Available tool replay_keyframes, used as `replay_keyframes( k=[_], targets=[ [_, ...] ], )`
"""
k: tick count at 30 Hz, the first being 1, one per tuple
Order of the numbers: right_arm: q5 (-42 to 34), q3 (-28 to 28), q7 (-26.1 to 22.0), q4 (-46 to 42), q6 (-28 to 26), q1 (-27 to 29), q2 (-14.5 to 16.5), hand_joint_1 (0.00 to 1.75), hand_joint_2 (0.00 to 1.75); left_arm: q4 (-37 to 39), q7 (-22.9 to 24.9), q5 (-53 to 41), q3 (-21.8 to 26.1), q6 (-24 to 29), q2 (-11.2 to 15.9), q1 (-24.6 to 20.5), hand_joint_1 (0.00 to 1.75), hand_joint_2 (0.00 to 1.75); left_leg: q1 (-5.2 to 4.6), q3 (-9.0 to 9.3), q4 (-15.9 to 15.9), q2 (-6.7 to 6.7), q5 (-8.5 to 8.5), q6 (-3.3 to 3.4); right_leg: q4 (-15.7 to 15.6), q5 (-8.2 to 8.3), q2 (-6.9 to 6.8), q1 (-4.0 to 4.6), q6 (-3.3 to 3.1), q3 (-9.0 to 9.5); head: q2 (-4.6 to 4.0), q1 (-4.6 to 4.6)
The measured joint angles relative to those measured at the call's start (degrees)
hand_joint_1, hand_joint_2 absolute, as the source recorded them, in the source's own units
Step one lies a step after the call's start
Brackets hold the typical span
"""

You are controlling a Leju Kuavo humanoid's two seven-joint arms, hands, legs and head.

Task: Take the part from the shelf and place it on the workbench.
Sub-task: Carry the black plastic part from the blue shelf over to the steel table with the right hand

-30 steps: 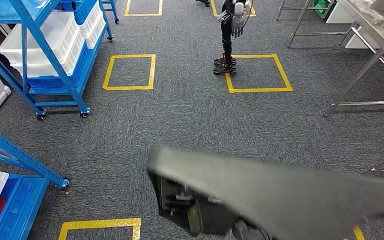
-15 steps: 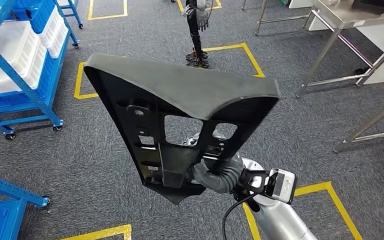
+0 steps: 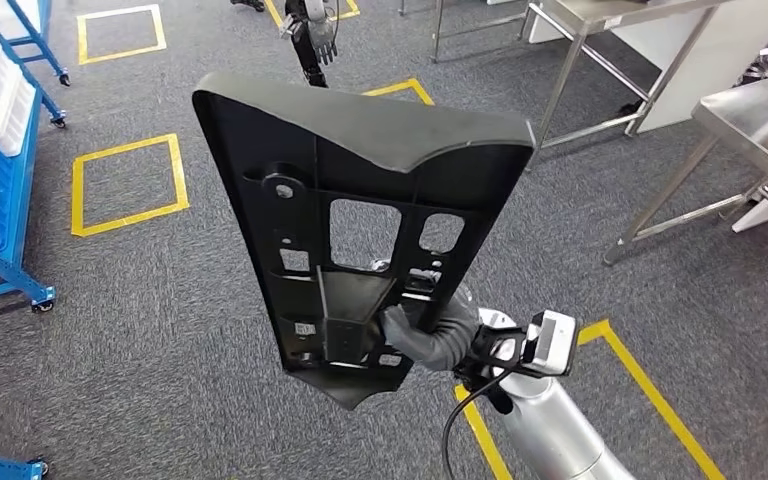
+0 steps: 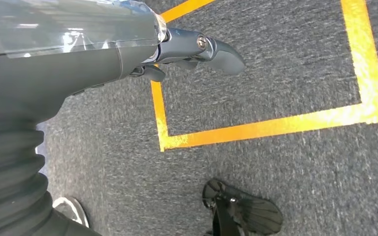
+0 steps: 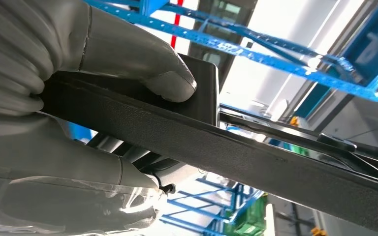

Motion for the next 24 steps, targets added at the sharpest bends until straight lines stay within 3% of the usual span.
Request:
replay_keyframes(
  k=[1,2,4,5,6,7,8,9,11,13,15,16,18,20,21,22,23,24],
  targets=[
    [-0.1,-0.4,0.0,0.0,0.1,0.2,-0.3,1.75,1.75,0.0,0.0,0.0,0.2,0.1,-0.1,-0.1,0.0,1.75,0.04,0.12,-0.3,0.67,0.16,0.39,0.3,-0.2,-0.46,0.04,0.35,-0.17,0.0,0.01],
    [-0.2,-0.8,0.0,-0.1,0.1,0.4,-0.6,1.75,1.75,0.0,-0.1,-0.1,0.4,0.2,-0.1,-0.1,0.0,1.75,0.08,0.25,-0.5,1.39,0.3,0.81,1.3,-0.97,-1.88,0.16,0.64,-0.66,0.0,0.02],
    [-0.2,-1.4,0.0,-0.1,-0.1,0.9,-1.1,1.75,1.75,0.0,-0.2,-0.3,0.7,0.3,-0.2,0.1,0.0,1.75,-0.06,0.39,-0.9,2.9,0.39,1.43,7.0,-4.26,-5.88,0.25,1.14,-3.36,0.0,0.02],
    [-0.1,-1.6,-0.1,-0.1,-0.1,1.5,-1.4,1.75,1.75,0.0,-0.3,-0.4,0.7,0.3,-0.2,0.2,0.0,1.75,-0.17,0.36,-0.8,3.66,0.32,1.61,11.0,-6.16,-7.1,0.14,1.36,-5.35,0.0,0.02],
    [0.0,-1.8,-0.3,-0.2,-0.2,2.2,-1.7,1.75,1.75,0.0,-0.4,-0.6,0.8,0.2,-0.2,0.4,0.0,1.75,-0.25,0.34,-0.8,4.42,0.24,1.65,14.5,-7.45,-7.56,-0.02,1.53,-7.09,0.0,0.02],
    [0.3,-2.0,-0.5,-0.2,-0.3,3.1,-2.0,1.75,1.75,0.0,-0.5,-0.8,0.9,0.1,-0.2,0.5,0.0,1.75,-0.28,0.34,-0.8,5.17,0.16,1.65,16.3,-7.76,-7.71,-0.15,1.64,-8.0,0.0,0.02],
    [0.6,-2.1,-0.8,-0.2,-0.4,3.9,-2.3,1.75,1.75,0.0,-0.6,-0.9,1.0,0.0,-0.2,0.5,0.0,1.75,-0.29,0.37,-0.8,5.87,0.06,1.61,15.9,-6.99,-7.85,-0.23,1.69,-7.74,0.0,0.02],
    [0.8,-2.3,-1.1,-0.4,-0.4,4.6,-2.6,1.75,1.75,0.0,-0.7,-1.1,1.0,-0.1,-0.2,0.5,0.0,1.75,-0.29,0.46,-0.7,6.55,-0.05,1.51,13.0,-5.33,-8.19,-0.25,1.65,-6.2,0.0,0.02],
    [1.3,-2.5,-1.6,-1.0,-0.7,5.6,-2.9,1.75,1.75,0.0,-0.9,-1.3,1.1,-0.4,-0.2,0.4,0.0,1.75,-0.44,0.8,-0.7,7.78,-0.37,1.15,4.6,-2.05,-10.29,0.02,1.22,-1.53,0.0,0.02],
    [1.7,-2.6,-2.0,-1.7,-0.8,6.3,-3.1,1.75,1.75,0.0,-1.1,-1.4,1.1,-0.6,-0.2,0.4,0.0,1.75,-0.64,1.15,-0.7,8.8,-0.68,0.58,0.0,-0.98,-11.61,0.45,0.55,0.9,0.0,0.02],
    [1.8,-2.7,-2.1,-2.3,-1.0,7.0,-3.3,1.75,1.75,0.0,-1.2,-1.5,1.1,-0.6,-0.2,0.2,0.0,1.75,-0.71,1.49,-0.8,9.85,-0.9,-0.05,-0.3,-1.0,-10.6,0.6,-0.06,0.85,0.0,0.02],
    [1.9,-2.7,-2.2,-2.6,-1.0,7.3,-3.3,1.75,1.75,0.0,-1.2,-1.5,1.1,-0.6,-0.3,0.1,0.0,1.75,-0.62,1.64,-0.6,9.75,-1.2,-0.39,-0.5,-0.88,-9.95,0.47,-0.36,0.99,0.0,0.02],
    [1.9,-2.8,-2.2,-3.2,-0.9,7.7,-3.4,1.75,1.75,0.0,-1.2,-1.5,1.2,-0.6,-0.4,0.1,0.0,1.75,-0.38,0.69,2.3,7.46,-3.21,-1.01,-1.0,-0.59,-8.75,0.1,-1.07,1.38,0.0,0.02],
    [2.1,-2.8,-2.2,-3.7,-0.8,8.0,-3.5,1.75,1.75,0.0,-1.1,-1.5,1.4,-0.6,-0.4,0.3,0.0,1.75,-0.17,-2.7,9.5,4.57,-6.92,-1.38,-1.2,-0.53,-7.56,0.01,-1.51,1.54,0.0,0.02],
    [2.2,-2.8,-2.2,-3.8,-0.7,8.2,-3.5,1.75,1.75,0.0,-1.1,-1.4,1.6,-0.5,-0.4,0.4,0.0,1.75,-0.15,-4.68,13.5,4.05,-8.41,-1.49,-1.1,-0.54,-6.86,0.05,-1.59,1.53,0.0,0.02],
    [2.3,-2.8,-2.2,-3.9,-0.6,8.5,-3.5,1.75,1.75,0.0,-1.1,-1.4,1.8,-0.5,-0.5,0.5,0.0,1.75,-0.16,-6.02,15.9,3.85,-8.86,-1.55,-1.1,-0.56,-6.07,0.08,-1.6,1.54,0.0,0.02],
    [2.5,-2.8,-2.2,-3.9,-0.4,8.6,-3.5,1.75,1.75,0.0,-1.1,-1.4,2.0,-0.5,-0.5,0.6,0.0,1.75,-0.15,-6.39,16.1,3.79,-8.13,-1.53,-1.0,-0.57,-5.26,0.1,-1.59,1.57,0.0,0.02],
    [2.6,-2.8,-2.1,-4.0,-0.3,8.7,-3.5,1.75,1.75,0.0,-1.1,-1.4,2.1,-0.4,-0.5,0.6,0.0,1.75,-0.14,-5.61,14.0,3.6,-6.3,-1.43,-0.9,-0.61,-4.43,0.1,-1.53,1.65,0.0,0.02]
  ],
)
